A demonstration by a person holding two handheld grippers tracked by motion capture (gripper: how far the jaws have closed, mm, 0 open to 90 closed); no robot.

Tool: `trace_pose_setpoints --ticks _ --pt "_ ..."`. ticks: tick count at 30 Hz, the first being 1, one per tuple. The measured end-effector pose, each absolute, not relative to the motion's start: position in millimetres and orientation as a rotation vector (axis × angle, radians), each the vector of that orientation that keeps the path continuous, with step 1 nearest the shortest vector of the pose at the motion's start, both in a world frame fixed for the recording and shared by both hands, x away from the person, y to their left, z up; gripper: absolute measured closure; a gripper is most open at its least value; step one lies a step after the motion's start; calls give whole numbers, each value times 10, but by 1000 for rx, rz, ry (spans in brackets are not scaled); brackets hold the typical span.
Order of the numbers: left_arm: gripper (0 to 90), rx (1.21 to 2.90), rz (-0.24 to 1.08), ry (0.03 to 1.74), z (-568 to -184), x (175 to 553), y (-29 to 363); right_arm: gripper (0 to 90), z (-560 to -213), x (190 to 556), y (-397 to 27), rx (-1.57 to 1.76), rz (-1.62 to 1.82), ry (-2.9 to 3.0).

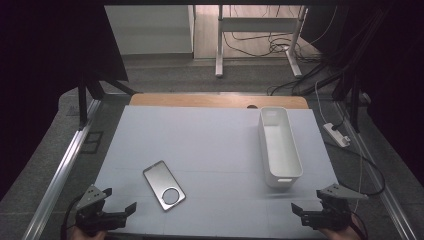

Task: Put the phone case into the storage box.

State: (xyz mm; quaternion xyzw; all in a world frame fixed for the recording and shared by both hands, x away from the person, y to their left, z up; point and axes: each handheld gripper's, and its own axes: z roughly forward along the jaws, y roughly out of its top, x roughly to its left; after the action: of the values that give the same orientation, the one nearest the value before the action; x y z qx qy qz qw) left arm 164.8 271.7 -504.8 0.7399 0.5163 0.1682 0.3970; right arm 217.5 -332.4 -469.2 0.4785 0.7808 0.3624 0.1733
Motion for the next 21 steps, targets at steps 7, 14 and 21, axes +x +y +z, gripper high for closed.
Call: trace_pose_setpoints --ticks 7,14,21 --pt "0 1881 424 1304 -5044 1651 2709 0 -4695 2171 -3330 1359 1034 2216" --pt "0 1888 414 1301 -5049 1659 2712 0 -4696 2174 -3315 1347 1020 2226" --pt "0 1890 404 1286 -5048 1657 2711 0 -4697 2175 -3313 1349 1018 2227"
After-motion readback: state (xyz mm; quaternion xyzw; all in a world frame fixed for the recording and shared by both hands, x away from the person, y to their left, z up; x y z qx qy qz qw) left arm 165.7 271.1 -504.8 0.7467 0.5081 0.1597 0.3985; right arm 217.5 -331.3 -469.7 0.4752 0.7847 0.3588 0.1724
